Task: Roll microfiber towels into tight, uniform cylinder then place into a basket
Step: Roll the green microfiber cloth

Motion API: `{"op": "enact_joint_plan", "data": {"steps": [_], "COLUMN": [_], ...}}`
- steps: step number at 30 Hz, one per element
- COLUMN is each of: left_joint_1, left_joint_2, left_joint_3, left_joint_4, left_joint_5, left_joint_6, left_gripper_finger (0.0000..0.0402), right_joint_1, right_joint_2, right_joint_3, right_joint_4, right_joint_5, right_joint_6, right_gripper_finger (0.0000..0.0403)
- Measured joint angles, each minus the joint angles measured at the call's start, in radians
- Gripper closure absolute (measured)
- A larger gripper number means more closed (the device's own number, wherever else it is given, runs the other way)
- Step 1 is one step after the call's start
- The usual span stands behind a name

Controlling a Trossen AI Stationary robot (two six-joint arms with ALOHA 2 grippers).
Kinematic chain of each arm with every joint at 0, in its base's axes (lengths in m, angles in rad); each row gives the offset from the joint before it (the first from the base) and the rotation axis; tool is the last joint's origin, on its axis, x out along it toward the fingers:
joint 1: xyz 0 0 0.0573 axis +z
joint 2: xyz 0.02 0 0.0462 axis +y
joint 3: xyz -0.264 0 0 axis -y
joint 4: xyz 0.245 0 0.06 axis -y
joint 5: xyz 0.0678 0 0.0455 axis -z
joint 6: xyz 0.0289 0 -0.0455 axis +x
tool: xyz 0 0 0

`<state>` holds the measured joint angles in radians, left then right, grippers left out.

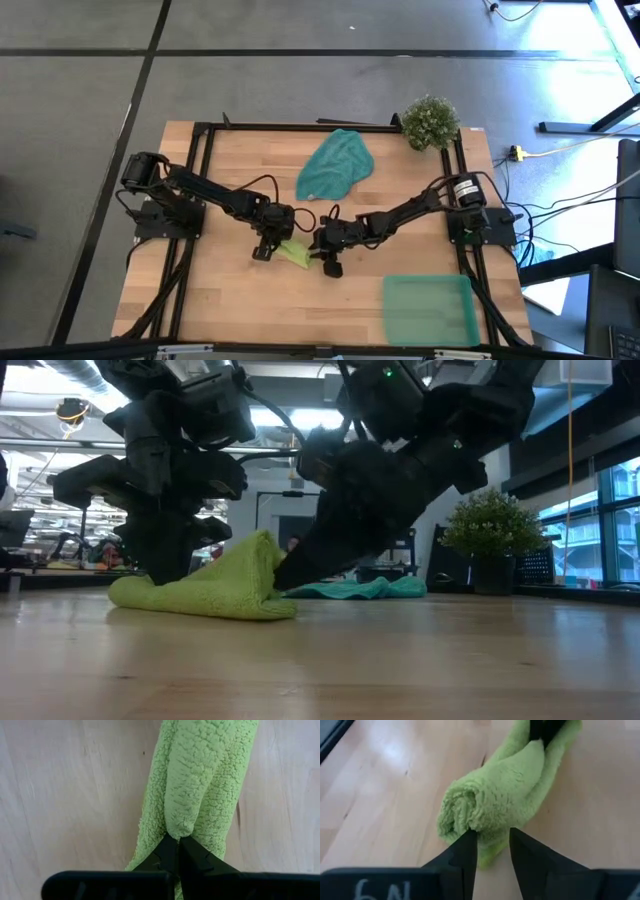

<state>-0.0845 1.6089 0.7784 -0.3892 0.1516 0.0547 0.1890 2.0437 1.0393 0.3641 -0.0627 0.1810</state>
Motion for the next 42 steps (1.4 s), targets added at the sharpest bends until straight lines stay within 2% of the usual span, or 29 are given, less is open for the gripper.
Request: {"op": "enact_joint_plan", "data": {"steps": [6,13,23,42], "left_joint_1": [0.0,0.0,0.001,-0.011], "left_joint_2": [0.0,0.0,0.0,0.001], "left_joint_3": [0.0,0.0,0.002,0.18], "left_joint_4": [0.001,0.001,-0.003,-0.264], "left_joint_5": [-0.004,-0.006,-0.011,-0.138], "left_joint_6": [0.0,0.0,0.0,0.034], "left_gripper_finger": [0.04,0.0399,0.037,0.0366], "right_joint_1": [0.025,0.025,0.023,0.023], "right_joint_2": [0.063,0.134,0.137,0.139], "right_joint_3": [0.071,0.156,0.157,0.154], "right_joint_4": [0.002,-0.057,-0.065,-0.072], "right_joint_5": [-0.044,-0.047,-0.048,-0.045], "right_joint_6": [-0.003,0.019,0.025,0.028], "right_gripper_finger": [0.0288,0.0288,0.0288,0.0288]}}
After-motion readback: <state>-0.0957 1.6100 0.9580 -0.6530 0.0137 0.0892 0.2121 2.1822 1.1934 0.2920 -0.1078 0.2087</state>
